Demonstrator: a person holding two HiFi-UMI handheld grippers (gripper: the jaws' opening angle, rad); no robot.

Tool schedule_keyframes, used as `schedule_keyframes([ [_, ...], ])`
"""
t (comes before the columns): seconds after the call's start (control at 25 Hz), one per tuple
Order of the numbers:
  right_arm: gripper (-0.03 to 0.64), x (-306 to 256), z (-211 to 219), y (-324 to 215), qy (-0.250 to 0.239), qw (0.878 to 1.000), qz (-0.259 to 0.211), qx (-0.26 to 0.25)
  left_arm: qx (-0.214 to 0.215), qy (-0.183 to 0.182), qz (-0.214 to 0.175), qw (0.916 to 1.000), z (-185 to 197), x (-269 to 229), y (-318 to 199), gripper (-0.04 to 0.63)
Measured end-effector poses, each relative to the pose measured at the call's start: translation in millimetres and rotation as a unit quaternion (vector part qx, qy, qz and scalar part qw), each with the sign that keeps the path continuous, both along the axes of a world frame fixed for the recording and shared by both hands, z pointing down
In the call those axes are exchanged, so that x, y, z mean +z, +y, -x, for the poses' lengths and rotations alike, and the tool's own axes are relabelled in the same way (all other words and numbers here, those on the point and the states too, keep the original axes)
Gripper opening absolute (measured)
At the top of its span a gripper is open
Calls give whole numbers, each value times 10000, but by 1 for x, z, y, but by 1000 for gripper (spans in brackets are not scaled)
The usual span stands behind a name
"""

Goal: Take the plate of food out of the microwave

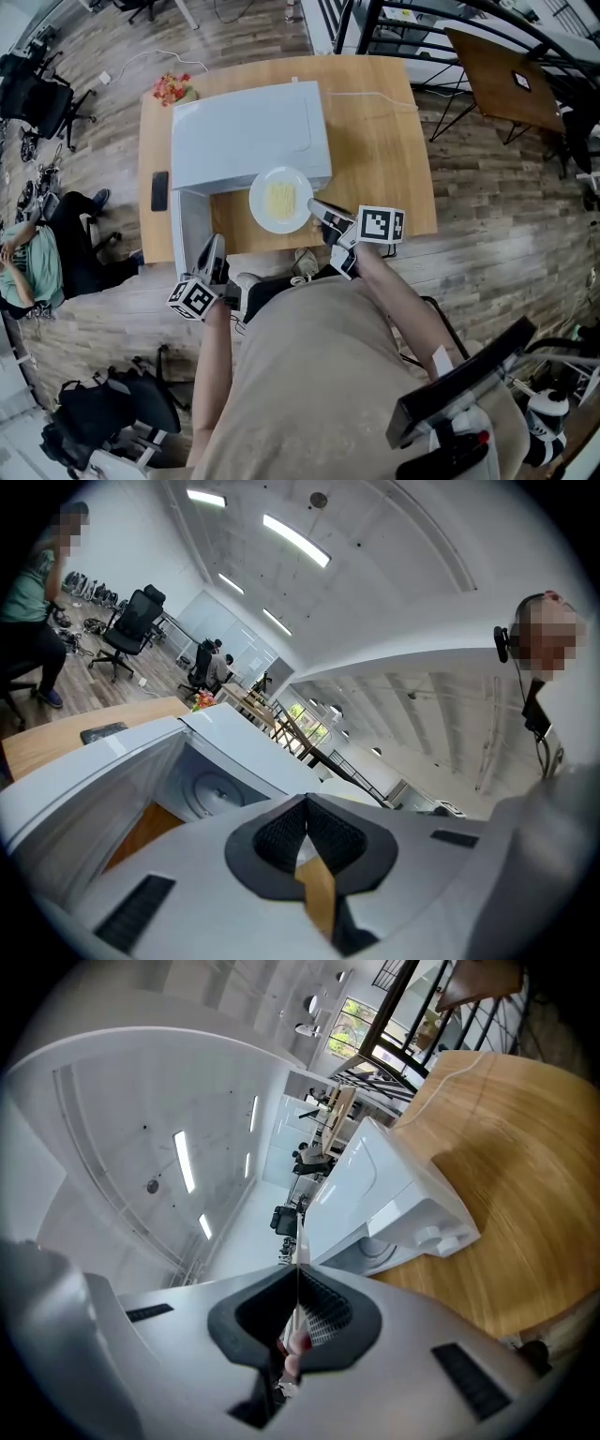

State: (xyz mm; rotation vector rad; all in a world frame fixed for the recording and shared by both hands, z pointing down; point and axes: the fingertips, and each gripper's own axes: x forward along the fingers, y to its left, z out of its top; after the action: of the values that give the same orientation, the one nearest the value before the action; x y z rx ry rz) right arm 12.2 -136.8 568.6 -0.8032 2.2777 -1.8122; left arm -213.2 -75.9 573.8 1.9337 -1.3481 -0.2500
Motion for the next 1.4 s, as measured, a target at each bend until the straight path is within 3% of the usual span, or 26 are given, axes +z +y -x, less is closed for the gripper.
schedule_keyframes([
  [0.8, 14, 81, 15, 15, 456, 9968, 504, -420, 13, -259, 559, 9981, 0, 54, 13, 5],
  [1.4, 14, 159, 35, 18, 1050, 9883, 867, -691, 289, -416, 1024, 9935, -6, 93, 24, 5],
])
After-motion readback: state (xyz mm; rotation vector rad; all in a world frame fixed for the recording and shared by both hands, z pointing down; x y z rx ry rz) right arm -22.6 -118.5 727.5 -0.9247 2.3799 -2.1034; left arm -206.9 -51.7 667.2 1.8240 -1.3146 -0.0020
